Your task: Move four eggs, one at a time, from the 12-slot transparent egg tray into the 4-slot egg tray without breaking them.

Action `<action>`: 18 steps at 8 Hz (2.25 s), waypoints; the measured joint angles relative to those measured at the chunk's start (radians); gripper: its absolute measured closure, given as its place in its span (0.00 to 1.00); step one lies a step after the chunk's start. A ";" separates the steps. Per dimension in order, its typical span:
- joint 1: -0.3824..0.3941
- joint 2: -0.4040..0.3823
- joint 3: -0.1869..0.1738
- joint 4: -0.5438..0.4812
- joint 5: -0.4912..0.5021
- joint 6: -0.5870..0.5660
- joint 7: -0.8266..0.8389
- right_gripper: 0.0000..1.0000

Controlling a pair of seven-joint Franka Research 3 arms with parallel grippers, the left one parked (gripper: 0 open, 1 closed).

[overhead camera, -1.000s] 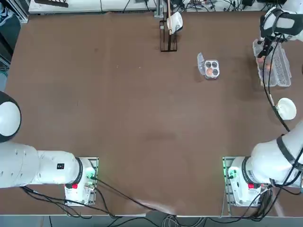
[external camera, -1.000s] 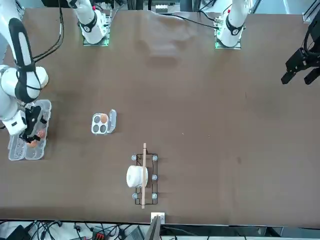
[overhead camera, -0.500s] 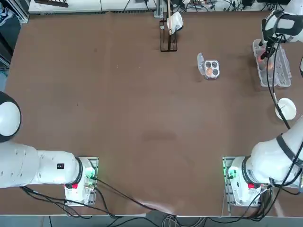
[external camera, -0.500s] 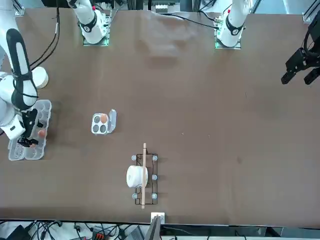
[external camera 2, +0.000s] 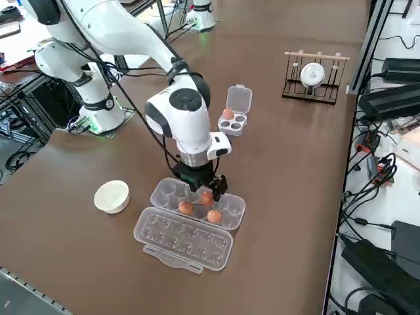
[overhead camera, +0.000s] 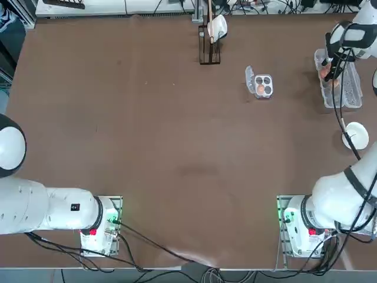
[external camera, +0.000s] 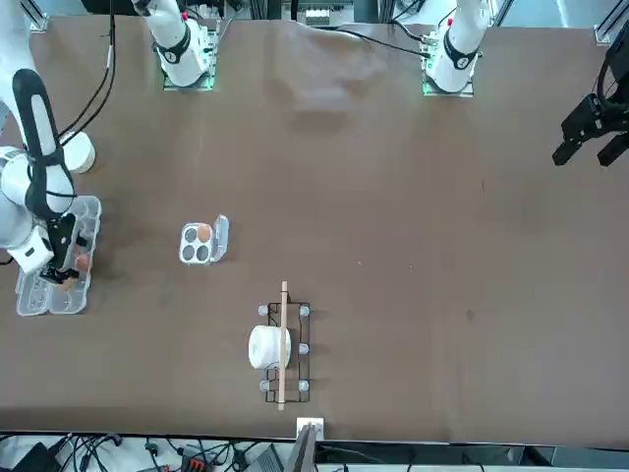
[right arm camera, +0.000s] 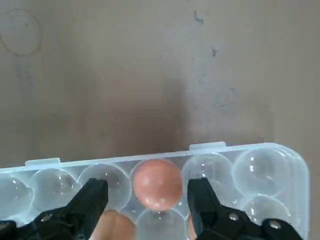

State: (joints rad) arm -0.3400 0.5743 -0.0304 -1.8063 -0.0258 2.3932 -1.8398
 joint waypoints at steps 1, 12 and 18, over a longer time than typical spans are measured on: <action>-0.002 0.003 0.000 0.000 0.000 0.000 -0.003 0.04; -0.012 0.045 0.007 0.046 0.001 0.000 -0.006 0.19; -0.014 0.050 0.013 0.064 0.008 -0.031 -0.011 0.41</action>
State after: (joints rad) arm -0.3536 0.6244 -0.0170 -1.7420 -0.0177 2.3620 -1.8512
